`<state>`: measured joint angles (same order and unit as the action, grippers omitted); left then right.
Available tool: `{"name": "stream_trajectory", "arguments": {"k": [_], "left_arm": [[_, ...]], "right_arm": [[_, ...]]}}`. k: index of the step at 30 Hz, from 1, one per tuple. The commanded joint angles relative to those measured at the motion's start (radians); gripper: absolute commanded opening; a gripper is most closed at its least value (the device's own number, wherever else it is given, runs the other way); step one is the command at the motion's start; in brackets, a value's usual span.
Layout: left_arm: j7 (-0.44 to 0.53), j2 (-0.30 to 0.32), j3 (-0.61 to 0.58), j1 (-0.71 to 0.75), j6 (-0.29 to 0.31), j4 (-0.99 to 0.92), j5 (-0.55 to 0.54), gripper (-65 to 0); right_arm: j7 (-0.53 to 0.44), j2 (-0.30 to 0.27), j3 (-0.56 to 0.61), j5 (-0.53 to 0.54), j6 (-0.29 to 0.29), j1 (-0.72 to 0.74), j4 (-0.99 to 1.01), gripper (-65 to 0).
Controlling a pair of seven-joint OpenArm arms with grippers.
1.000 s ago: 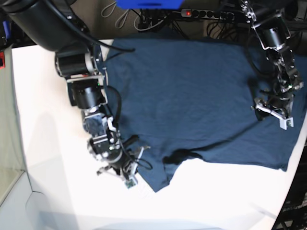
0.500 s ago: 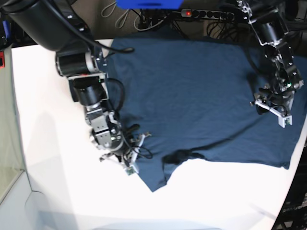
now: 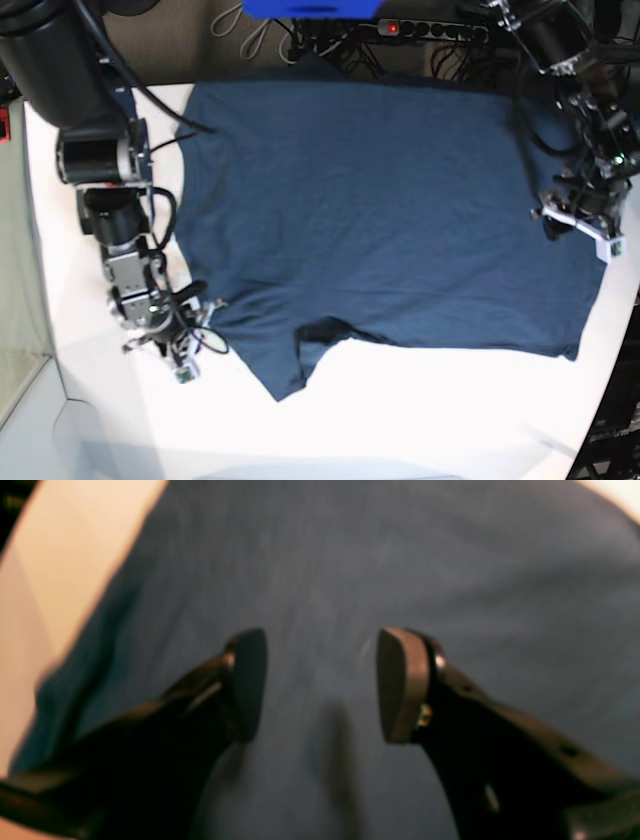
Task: Layout the t-shirt on the table in an organized manner, then fold the t-shirt properly
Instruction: 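Release the hem and regrasp the shirt side with the right gripper, then grasp the shirt sides with both grippers and pull them apart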
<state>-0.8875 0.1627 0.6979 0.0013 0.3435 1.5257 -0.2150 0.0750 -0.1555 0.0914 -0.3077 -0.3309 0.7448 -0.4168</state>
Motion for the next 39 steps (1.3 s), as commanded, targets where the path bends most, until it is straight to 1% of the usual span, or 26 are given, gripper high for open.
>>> {"name": "stream_trajectory", "arguments": {"k": [1,3,5,8,9,10,12,13,15,19,20,22,24,27,29,31,33,37,39], "left_arm": [[0.024,0.011,-0.002,-0.017,-0.002,0.019,-0.013,-30.7],[0.023,0.011,-0.002,-0.004,-0.002,0.017,-0.013,-30.7],[0.024,0.011,-0.004,0.003,-0.002,0.017,-0.013,-30.7],[0.018,0.013,0.003,0.004,-0.002,0.019,-0.013,-30.7],[0.018,0.018,0.004,0.007,-0.002,0.022,-0.013,-30.7],[0.018,0.021,0.004,0.012,-0.002,0.025,-0.013,-30.7],[0.018,0.024,0.006,0.016,-0.002,0.028,-0.013,-30.7],[0.018,0.036,0.015,0.016,-0.002,0.028,-0.013,-30.7],[0.018,0.050,0.039,0.015,-0.002,0.026,-0.013,-30.7],[0.017,0.073,0.087,0.010,-0.002,0.026,-0.013,-30.7],[0.017,0.079,0.095,0.009,-0.002,0.026,-0.013,-30.7],[0.017,0.088,0.104,0.009,-0.002,0.026,-0.013,-30.7],[0.017,0.096,0.104,0.009,-0.002,0.026,-0.013,-30.7],[0.017,0.100,0.104,0.010,-0.002,0.026,-0.013,-30.7],[0.017,0.100,0.104,0.015,-0.002,0.025,-0.013,-30.7],[0.017,0.100,0.104,0.016,-0.002,0.020,-0.013,-30.7],[0.017,0.100,0.104,0.016,-0.002,0.017,-0.013,-30.7],[0.017,0.096,0.104,0.016,-0.002,0.020,-0.013,-30.7],[0.017,0.094,0.098,0.016,-0.002,0.025,-0.013,-30.7]], "right_arm": [[-0.042,-0.002,-0.002,0.006,0.013,0.055,-0.017,-65.0],[-0.033,-0.003,-0.003,0.008,0.013,0.097,-0.017,-65.0],[0.001,-0.005,-0.008,0.008,0.011,0.127,-0.017,-65.0],[0.076,0.004,-0.061,0.008,0.005,0.158,-0.018,-65.0],[0.110,0.017,-0.094,0.008,0.002,0.158,-0.018,-65.0],[0.144,0.029,-0.123,0.008,-0.021,0.157,-0.027,-65.0],[0.210,0.050,-0.181,0.008,-0.109,0.126,-0.078,-65.0],[0.239,0.067,-0.204,0.008,-0.142,0.098,-0.109,-65.0],[0.305,0.112,-0.244,0.008,-0.208,0.042,-0.205,-65.0],[0.435,0.221,-0.250,0.008,-0.351,-0.143,-0.495,-65.0],[0.460,0.247,-0.250,0.008,-0.367,-0.181,-0.554,-65.0],[0.507,0.293,-0.247,0.006,-0.367,-0.248,-0.655,-65.0],[0.549,0.313,-0.226,0.005,-0.367,-0.316,-0.742,-65.0],[0.555,0.313,-0.172,0.005,-0.367,-0.393,-0.776,-65.0],[0.543,0.310,-0.163,0.005,-0.367,-0.425,-0.775,-65.0],[0.521,0.277,-0.160,0.005,-0.367,-0.443,-0.755,-65.0],[0.490,0.253,-0.163,0.005,-0.367,-0.431,-0.689,-65.0],[0.400,0.159,-0.166,0.008,-0.363,-0.348,-0.480,-65.0],[0.322,0.107,-0.167,0.008,-0.285,-0.288,-0.344,-65.0]]}}
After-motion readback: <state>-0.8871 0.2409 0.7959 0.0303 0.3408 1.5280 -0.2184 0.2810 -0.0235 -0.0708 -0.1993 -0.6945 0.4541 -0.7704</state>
